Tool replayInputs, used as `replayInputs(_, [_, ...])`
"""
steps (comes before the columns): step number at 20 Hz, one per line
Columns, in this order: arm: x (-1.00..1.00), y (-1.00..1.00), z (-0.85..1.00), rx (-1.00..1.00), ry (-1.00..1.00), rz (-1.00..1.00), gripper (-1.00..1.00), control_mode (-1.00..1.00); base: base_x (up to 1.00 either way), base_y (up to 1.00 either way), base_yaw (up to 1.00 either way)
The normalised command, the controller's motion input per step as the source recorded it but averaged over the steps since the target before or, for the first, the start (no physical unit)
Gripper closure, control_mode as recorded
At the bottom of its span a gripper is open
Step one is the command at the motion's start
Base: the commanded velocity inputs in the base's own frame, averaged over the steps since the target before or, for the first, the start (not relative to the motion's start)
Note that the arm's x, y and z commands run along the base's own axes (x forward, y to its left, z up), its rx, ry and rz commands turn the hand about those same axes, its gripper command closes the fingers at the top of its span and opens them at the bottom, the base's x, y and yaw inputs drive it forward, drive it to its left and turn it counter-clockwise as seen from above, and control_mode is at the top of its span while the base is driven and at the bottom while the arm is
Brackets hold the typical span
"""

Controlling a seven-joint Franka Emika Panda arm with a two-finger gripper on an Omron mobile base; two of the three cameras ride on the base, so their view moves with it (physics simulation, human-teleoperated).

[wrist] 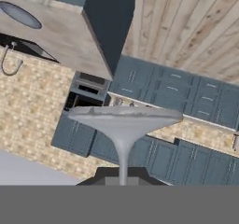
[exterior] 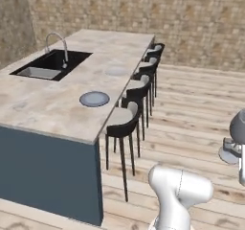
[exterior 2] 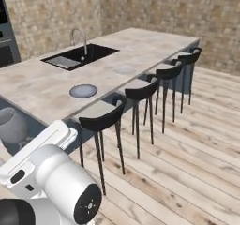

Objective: Retrieve the wine glasses from the counter and place one next to each plate.

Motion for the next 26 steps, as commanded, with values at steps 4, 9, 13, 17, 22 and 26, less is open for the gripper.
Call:
replayInputs(4, [0.00, 0.00, 0.00, 0.00, 0.00, 0.00, 1.00, 1.00, 0.98, -0.70, 0.59])
replayInputs(9, [0.00, 0.00, 0.00, 0.00, 0.00, 0.00, 1.00, 1.00, 0.82, -0.61, 0.65])
replayInputs(13, [0.00, 0.00, 0.00, 0.00, 0.00, 0.00, 1.00, 1.00, 0.41, -0.73, 0.65])
replayInputs(17, [0.00, 0.00, 0.00, 0.00, 0.00, 0.00, 1.00, 1.00, 0.07, -1.00, 0.46])
replayInputs(22, [0.00, 0.00, 0.00, 0.00, 0.00, 0.00, 1.00, 1.00, 0.14, -1.00, 0.47])
replayInputs(26, [0.00, 0.00, 0.00, 0.00, 0.00, 0.00, 1.00, 1.00, 0.35, -1.00, 0.48])
